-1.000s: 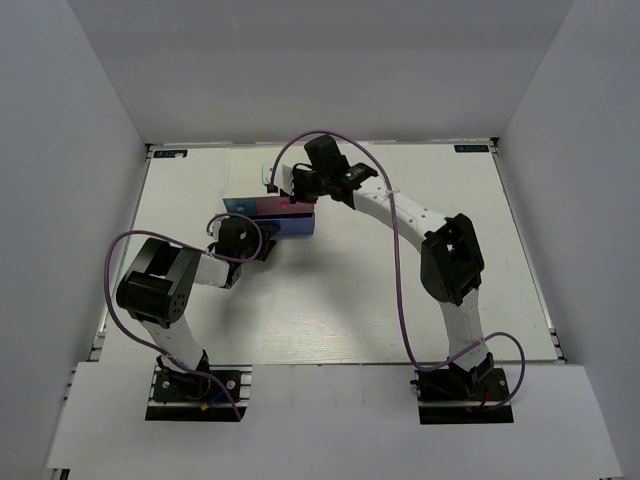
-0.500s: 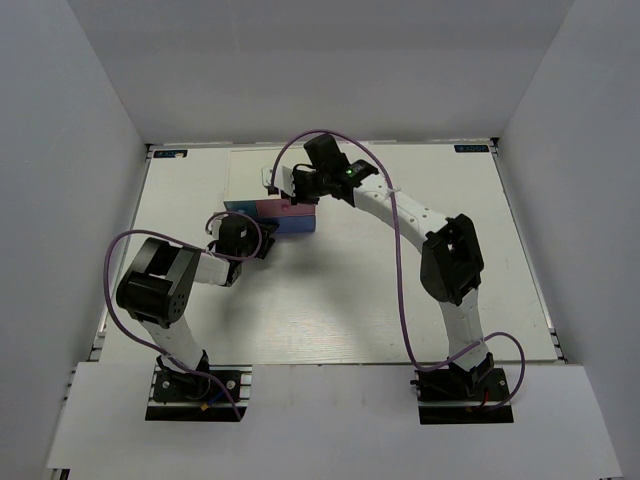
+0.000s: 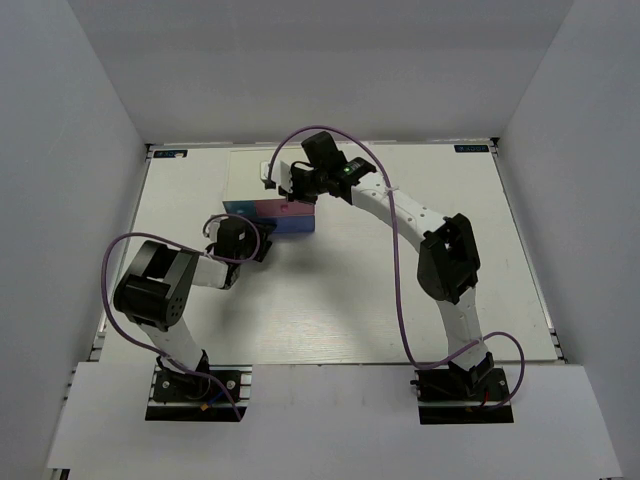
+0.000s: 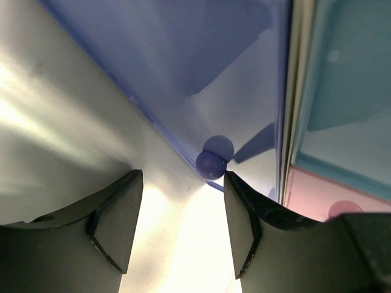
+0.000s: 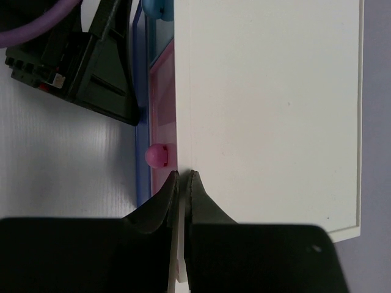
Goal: Sort the stationery into containers
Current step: Close the drawer in the storage box, then reset both arms
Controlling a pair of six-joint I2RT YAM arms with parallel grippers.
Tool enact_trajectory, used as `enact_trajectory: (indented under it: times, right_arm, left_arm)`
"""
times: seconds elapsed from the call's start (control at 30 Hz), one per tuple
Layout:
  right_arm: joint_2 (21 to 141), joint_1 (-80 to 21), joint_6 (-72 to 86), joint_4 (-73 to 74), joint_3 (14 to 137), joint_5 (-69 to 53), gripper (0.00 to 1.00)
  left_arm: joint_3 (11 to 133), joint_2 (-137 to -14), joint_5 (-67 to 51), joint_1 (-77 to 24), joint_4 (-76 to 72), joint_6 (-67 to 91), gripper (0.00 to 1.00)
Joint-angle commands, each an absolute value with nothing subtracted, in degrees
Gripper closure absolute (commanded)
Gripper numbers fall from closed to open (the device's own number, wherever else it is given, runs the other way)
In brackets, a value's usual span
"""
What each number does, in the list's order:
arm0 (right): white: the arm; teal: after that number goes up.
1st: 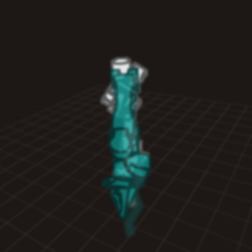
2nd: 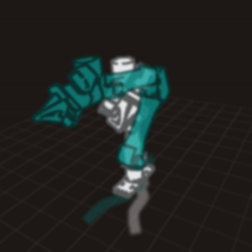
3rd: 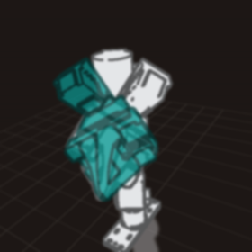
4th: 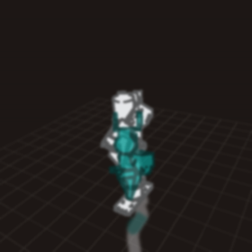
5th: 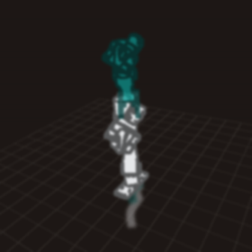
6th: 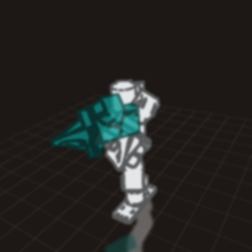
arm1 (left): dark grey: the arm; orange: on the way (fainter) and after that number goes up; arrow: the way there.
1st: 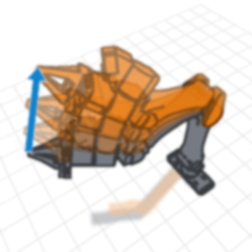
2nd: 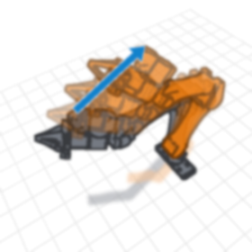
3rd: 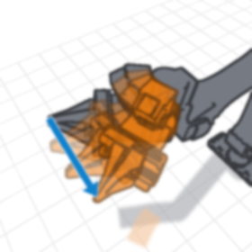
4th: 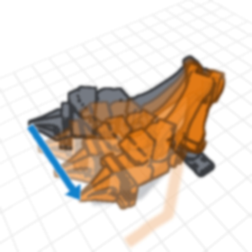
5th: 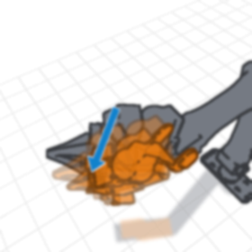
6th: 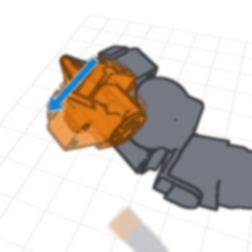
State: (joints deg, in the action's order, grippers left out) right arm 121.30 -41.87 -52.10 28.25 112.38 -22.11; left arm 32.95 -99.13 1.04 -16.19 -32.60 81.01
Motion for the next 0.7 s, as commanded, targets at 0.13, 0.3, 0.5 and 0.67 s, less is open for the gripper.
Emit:
enact_trajectory:
  times: [0.13,0.3,0.5,0.67]
  right_arm:
    - [124.54,-43.95,-42.19,35.6,112.59,-21.28,1.0]
    - [124.01,-44.56,-40.7,34.8,111.89,-20.66,1.0]
    - [124.1,-44.82,-39.99,34.01,112.32,-19.69,1.0]
    - [124.1,-44.74,-39.99,33.93,112.33,-19.86,1.0]
  left_arm:
    - [31.11,-93.87,3.17,-15.47,-32.7,80.77,0.33]
    - [29.19,-90.71,-0.17,-15.47,-32.09,77.97,0.31]
    - [23.21,-81.23,-5.44,-15.47,-25.51,71.99,0.28]
    - [14.88,-66.65,-7.37,-16.08,-16.11,66.72,0.27]
